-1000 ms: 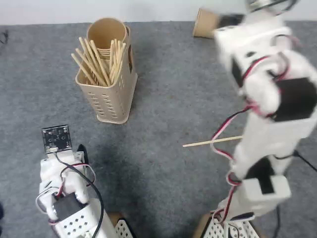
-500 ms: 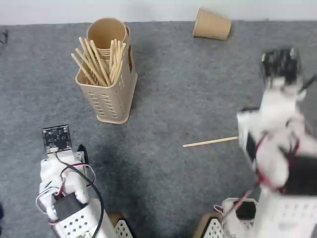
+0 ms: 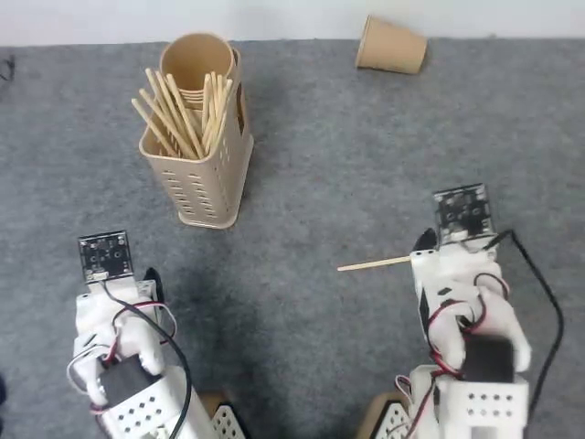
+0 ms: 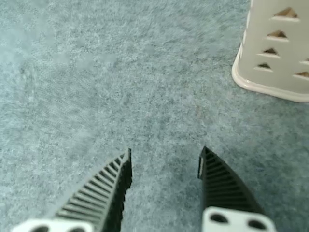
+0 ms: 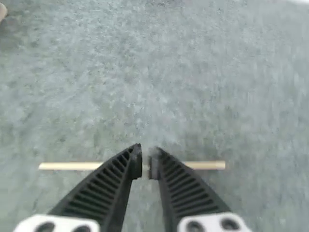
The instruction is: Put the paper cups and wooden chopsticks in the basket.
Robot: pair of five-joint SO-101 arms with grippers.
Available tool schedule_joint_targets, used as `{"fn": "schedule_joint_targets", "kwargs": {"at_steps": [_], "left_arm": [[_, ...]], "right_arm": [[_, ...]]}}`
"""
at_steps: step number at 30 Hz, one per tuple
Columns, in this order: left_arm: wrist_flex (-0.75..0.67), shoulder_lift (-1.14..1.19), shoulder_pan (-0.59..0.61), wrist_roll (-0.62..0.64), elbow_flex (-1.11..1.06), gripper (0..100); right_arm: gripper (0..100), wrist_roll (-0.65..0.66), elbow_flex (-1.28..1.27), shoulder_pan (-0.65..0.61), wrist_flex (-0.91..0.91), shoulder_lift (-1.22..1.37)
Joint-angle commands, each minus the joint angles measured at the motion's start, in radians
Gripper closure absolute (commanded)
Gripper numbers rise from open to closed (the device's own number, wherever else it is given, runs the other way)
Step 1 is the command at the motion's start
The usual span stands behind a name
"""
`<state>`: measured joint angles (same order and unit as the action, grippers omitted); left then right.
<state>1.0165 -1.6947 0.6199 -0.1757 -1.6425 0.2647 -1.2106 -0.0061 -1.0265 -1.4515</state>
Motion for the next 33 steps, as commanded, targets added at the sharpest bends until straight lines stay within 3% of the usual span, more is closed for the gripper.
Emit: {"fn": "schedule_joint_targets", "kwargs": {"at_steps": [1, 4, 9, 13, 27, 33], "left_arm": [[-0.031, 0.005, -0.008, -0.006, 0.005, 79], [-0.028, 0.005, -0.008, -0.006, 0.005, 79], [-0.026, 0.005, -0.008, -0.005, 0.005, 79], [-0.029, 0.005, -0.034, -0.005, 0.001, 79], [-0.031, 0.005, -0.051, -0.005, -0.008, 79], [-0.025, 0.005, -0.049, -0.005, -0.010, 79]], "right_arm": [[86.4, 0.149, -0.132, 0.025, 0.168, -0.056], [85.0, 0.269, -0.262, 0.035, 0.266, -0.125], [86.4, 0.238, -0.483, 0.033, 0.340, -0.297], [93.2, 0.144, -0.466, 0.027, 0.275, -0.371], [91.7, 0.138, -0.473, -0.064, 0.053, -0.360], [92.3, 0.132, -0.473, -0.064, 0.119, -0.363]]}}
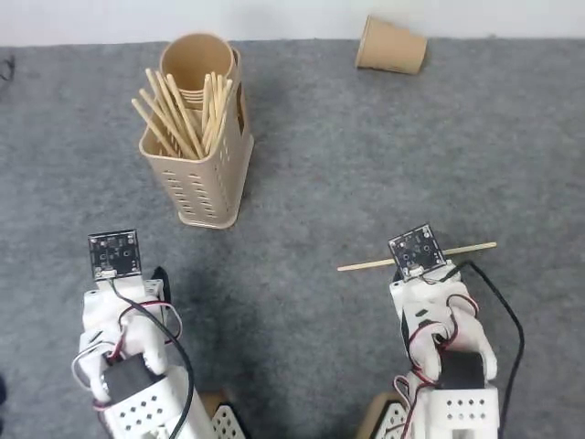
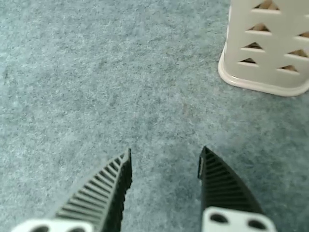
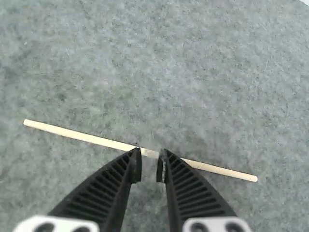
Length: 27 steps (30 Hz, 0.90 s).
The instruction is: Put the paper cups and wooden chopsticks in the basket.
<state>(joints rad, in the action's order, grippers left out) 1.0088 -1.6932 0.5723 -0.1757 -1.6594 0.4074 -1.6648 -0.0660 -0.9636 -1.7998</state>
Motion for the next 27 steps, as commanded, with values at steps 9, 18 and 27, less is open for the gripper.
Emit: {"fn": "schedule_joint_targets", "kwargs": {"at_steps": [9, 18, 27], "left_arm": [[-0.023, 0.003, -0.008, -0.003, -0.002, 79], [0.029, 0.003, -0.011, -0.035, -0.002, 79], [0.121, 0.005, -0.038, -0.368, -0.027, 85]], "right_arm": [[92.4, -0.012, -0.018, -0.085, 0.157, -0.005], [92.4, 0.075, -0.018, -0.254, 0.157, -0.005], [92.4, 0.384, -0.018, -0.498, 0.082, -0.013]]}}
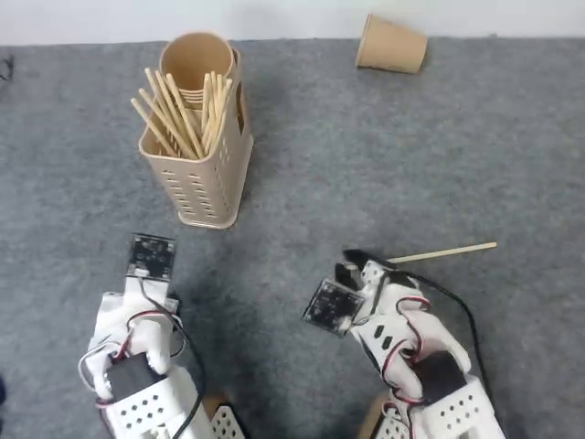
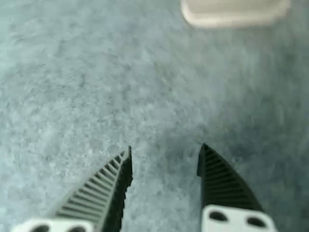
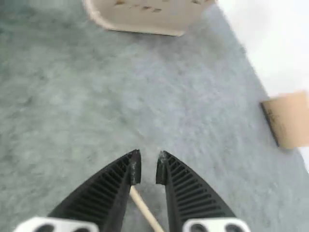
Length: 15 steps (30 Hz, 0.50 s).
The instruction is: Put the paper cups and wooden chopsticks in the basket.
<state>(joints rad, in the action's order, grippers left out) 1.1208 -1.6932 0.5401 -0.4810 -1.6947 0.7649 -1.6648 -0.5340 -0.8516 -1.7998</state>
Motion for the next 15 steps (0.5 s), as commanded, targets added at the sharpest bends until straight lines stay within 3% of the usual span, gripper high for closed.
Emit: {"fn": "schedule_joint_targets", "kwargs": {"at_steps": [1, 4, 7, 15], "left_arm": [[0.023, 0.008, -0.009, -0.095, 0.010, 87], [0.110, 0.003, -0.037, -0.252, 0.013, 92], [0.155, 0.003, 0.017, -0.397, 0.038, 96], [0.163, -0.006, 0.087, -0.433, 0.039, 99]], "right_arm": [[92.4, 0.026, -0.018, -0.030, -0.045, -0.013], [92.4, 0.026, -0.018, -0.031, -0.102, -0.012], [92.4, 0.023, -0.018, -0.035, -0.128, -0.012], [92.4, 0.026, -0.018, -0.033, -0.337, -0.010]]}}
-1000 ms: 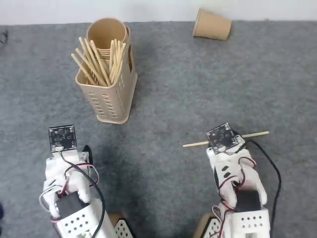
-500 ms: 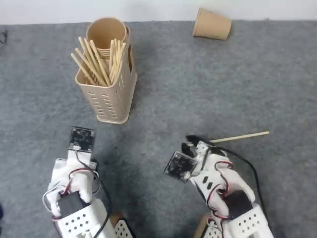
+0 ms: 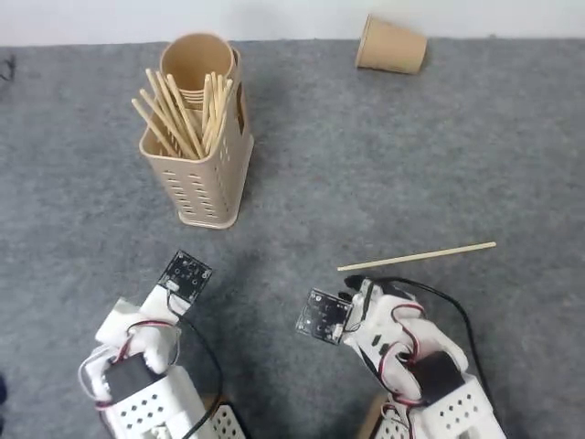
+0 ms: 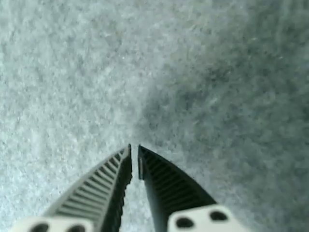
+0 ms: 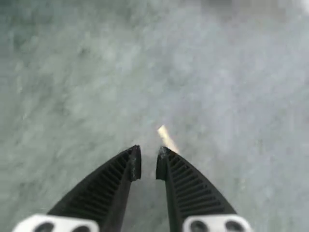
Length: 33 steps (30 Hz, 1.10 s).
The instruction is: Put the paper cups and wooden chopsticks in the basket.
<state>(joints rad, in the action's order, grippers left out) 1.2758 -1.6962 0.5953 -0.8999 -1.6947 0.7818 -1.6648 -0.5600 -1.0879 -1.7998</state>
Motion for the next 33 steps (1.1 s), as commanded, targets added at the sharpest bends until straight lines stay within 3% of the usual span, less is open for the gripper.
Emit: {"fn": "schedule_joint_targets", "kwargs": {"at_steps": [1, 3, 33], "left_arm": [[0.017, -0.012, 0.064, -0.014, 0.028, 99], [0.008, -0.035, 0.104, -0.014, 0.005, 99], [0.041, -0.044, 0.104, -0.011, 0.007, 99]], "right_arm": [[92.4, 0.009, -0.018, -0.007, -0.162, -0.010], [92.2, 0.014, -0.018, -0.002, -0.278, -0.015], [92.3, 0.031, -0.018, -0.008, -0.260, -0.015]]}}
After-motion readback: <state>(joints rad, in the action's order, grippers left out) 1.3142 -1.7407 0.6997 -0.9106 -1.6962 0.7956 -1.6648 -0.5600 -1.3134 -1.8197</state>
